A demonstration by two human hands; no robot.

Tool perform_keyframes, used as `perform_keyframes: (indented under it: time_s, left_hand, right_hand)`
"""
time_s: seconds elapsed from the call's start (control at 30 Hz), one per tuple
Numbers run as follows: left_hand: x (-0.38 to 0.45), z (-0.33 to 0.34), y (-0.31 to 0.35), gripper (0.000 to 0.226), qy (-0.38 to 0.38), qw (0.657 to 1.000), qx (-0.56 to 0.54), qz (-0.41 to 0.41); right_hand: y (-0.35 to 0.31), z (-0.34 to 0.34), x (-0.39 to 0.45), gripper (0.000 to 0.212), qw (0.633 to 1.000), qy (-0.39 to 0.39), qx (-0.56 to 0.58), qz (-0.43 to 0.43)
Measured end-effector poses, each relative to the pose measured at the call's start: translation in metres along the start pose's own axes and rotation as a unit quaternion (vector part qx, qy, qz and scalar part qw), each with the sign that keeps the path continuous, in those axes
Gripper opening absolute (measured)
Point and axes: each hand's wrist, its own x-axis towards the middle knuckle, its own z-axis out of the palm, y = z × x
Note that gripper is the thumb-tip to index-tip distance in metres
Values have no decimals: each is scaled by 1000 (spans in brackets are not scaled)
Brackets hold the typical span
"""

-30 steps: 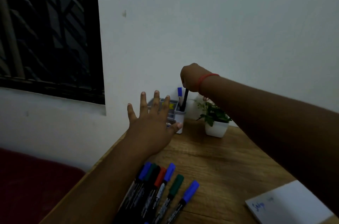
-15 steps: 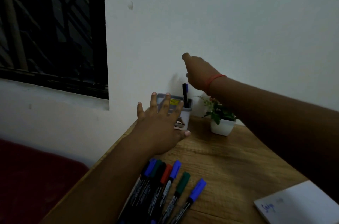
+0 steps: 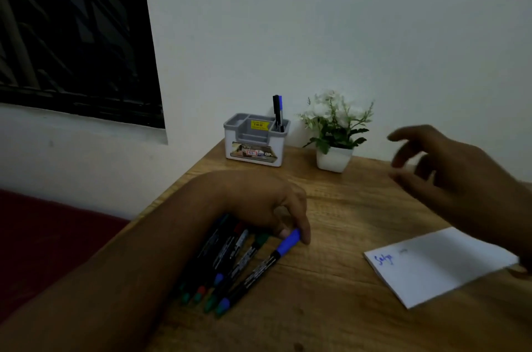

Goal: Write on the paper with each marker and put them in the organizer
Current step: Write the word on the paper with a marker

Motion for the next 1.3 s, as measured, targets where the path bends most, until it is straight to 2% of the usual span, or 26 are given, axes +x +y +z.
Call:
perform_keyframes:
  time_s: [0.17,0.33,0.5,0.6,0.8,0.93,1.0,1.07,1.17,1.3]
  left_hand:
    - [2,1,7,21,14,999,-31,-12]
    - [3,3,10,16,29,998,-48,-42]
    - [3,0,15,15,47,994,-63,-79]
    - [4,-9,23,18,93,990,-62,-84]
    - [43,-20,64,16,191,972,-126,-58]
    - [93,-6,89,9,163,968,-182,-53]
    - [110,8,95,10,158,955,-249,-39]
    - [121,20,97,11,165,933,-318,-31]
    - [126,32,98,20,175,902,-391,-45]
    - [122,35,93,26,212,899,-380,-39]
  right_hand:
    - [36,-10,-51,42,998,9,43,38]
    - [51,-2,-76,31,997,-13,64,48]
    - [50,6,-82,33,999,-38,24,26]
    - [50,14,-85,33,998,-64,13,11]
    - [47,21,-83,57,992,-75,99,-24]
    - [49,20,-85,46,988,8,145,-47]
    - [55,21,-86,31,988,57,129,-70]
    - [60,24,-86,18,984,90,147,-42]
    - [62,30,-84,6,980,107,166,-5]
    - [54,33,-83,6,977,106,186,-9]
